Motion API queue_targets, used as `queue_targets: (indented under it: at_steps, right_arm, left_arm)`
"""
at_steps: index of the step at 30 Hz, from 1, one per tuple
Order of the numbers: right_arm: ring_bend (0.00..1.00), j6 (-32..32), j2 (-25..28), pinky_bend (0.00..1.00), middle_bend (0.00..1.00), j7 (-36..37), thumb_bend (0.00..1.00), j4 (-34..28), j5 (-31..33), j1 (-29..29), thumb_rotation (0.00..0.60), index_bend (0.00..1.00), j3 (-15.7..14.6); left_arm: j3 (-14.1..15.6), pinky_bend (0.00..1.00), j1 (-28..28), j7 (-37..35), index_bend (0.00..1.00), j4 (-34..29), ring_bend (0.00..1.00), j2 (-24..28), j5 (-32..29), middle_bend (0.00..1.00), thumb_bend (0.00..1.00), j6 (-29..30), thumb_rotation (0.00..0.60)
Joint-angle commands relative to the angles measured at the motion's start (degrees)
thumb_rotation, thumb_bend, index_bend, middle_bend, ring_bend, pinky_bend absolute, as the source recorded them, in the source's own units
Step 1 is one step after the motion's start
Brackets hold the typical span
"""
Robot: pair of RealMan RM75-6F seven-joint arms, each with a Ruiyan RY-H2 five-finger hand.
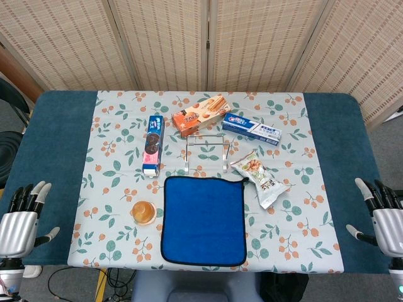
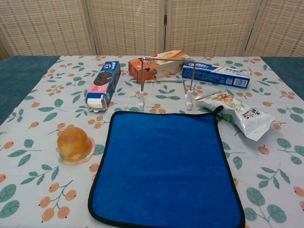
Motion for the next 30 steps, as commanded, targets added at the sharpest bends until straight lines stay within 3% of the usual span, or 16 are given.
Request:
queue_targets:
  at_steps: [1, 16, 22, 25, 27, 30]
  right_arm:
    - [0.0, 0.0, 0.0, 0.09, 0.12, 0.0, 0.05, 0.0, 0.0, 0.0, 0.6, 0.04, 0.0]
    - [0.01, 0.3, 0.4, 0.09, 0.12, -0.3, 0.05, -0.2, -0.6, 0.3, 0.6, 0.04, 0.3]
    - [0.07, -0.2, 1.1, 0.15, 0.14, -0.6, 0.05, -0.8, -1.5, 1.0, 0.6, 0.04, 0.5]
    - [0.16, -1.4, 1.7, 0.23, 0.19, -1.2, 0.05, -1.4, -3.2, 2.1, 0.6, 0.04, 0.1]
    - [0.24, -2.1, 2.1, 0.36, 0.25, -1.8, 0.05, -1.7, -4.4, 2.8, 0.6, 0.06, -0.1]
    - [0.37, -2.8, 2.1, 0.51, 0.35, -2.4, 0.06, -2.1, -6.4, 3.8, 0.6, 0.09, -0.5]
  left_arm:
    - [0.0, 0.0, 0.0, -0.1, 0.0, 0.0, 0.0, 0.0, -0.1, 0.0, 0.1, 0.0, 0.6]
    - [0.3, 0.0, -0.4, -0.8, 0.0, 0.8, 0.0, 0.8, 1.2, 0.0, 0.1, -0.5, 0.6]
    - [0.8, 0.0, -1.3, -2.5, 0.0, 1.9, 0.0, 2.0, 3.8, 0.0, 0.1, -1.4, 0.6]
    - [1.8, 0.0, -2.4, -4.2, 0.01, 3.2, 0.01, 2.9, 7.5, 0.0, 0.1, -2.3, 0.6]
    - [2.4, 0.02, -3.3, -5.5, 0.04, 4.1, 0.05, 3.2, 9.8, 0.03, 0.1, -2.9, 0.6]
    - [3.2, 0.16, -4.9, -7.9, 0.1, 5.8, 0.14, 3.5, 13.4, 0.12, 0.1, -3.8, 0.6]
